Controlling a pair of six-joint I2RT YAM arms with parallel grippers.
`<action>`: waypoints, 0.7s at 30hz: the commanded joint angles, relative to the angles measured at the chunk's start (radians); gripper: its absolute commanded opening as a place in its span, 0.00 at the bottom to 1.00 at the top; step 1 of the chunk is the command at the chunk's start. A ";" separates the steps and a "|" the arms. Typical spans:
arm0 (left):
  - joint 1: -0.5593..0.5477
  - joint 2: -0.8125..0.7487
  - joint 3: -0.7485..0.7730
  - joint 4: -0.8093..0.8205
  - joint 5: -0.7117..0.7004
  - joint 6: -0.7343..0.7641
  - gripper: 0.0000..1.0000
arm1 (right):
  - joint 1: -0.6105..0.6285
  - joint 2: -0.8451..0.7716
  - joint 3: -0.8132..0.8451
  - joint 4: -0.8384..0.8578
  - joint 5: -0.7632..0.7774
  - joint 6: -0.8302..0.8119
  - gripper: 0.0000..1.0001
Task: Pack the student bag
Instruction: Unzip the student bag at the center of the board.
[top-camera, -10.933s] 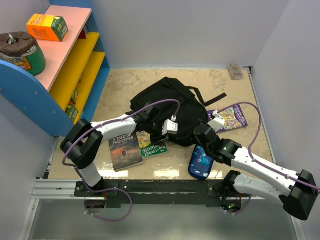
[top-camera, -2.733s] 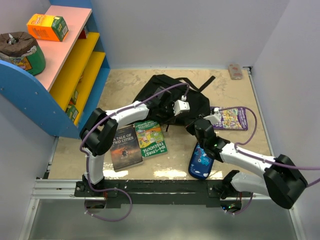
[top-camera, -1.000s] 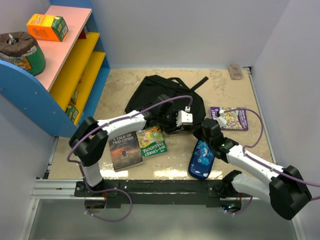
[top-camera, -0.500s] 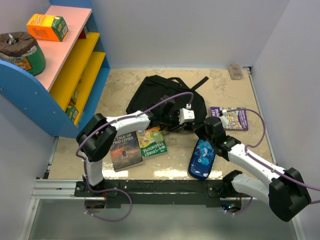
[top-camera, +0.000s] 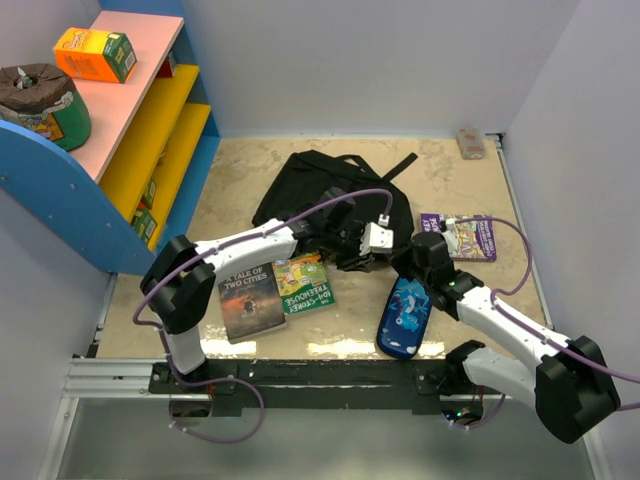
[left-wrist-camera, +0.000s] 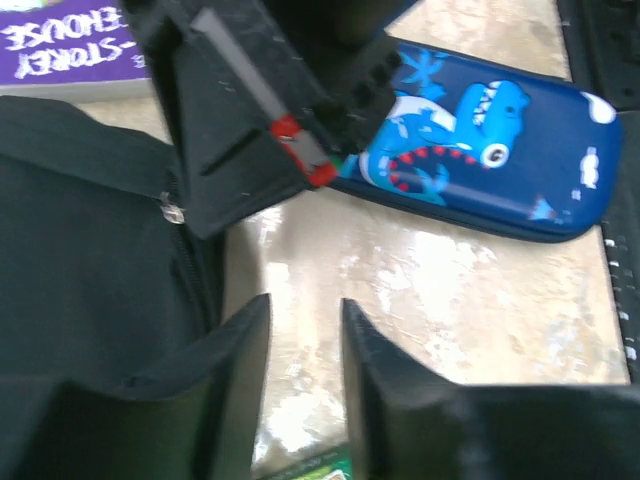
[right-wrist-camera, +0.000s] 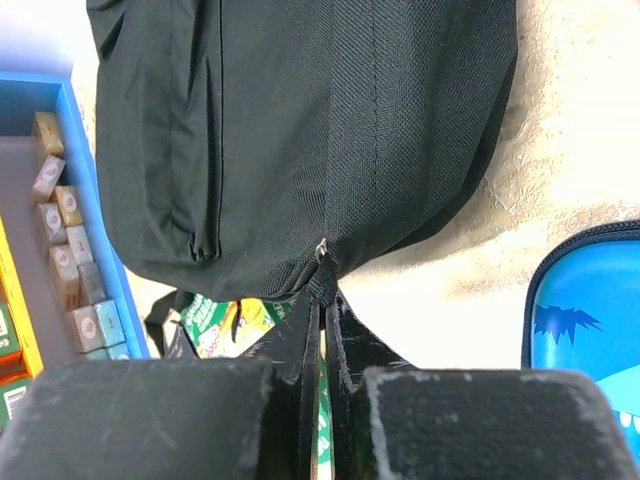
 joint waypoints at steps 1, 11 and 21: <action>0.007 0.045 0.036 0.113 -0.042 0.018 0.43 | -0.009 -0.010 0.033 0.009 -0.012 0.006 0.00; 0.010 0.119 -0.005 0.283 -0.117 0.000 0.47 | -0.017 -0.020 0.030 0.014 -0.035 0.005 0.00; 0.001 0.139 -0.062 0.386 -0.160 0.016 0.00 | -0.035 -0.007 0.035 0.021 -0.051 0.011 0.00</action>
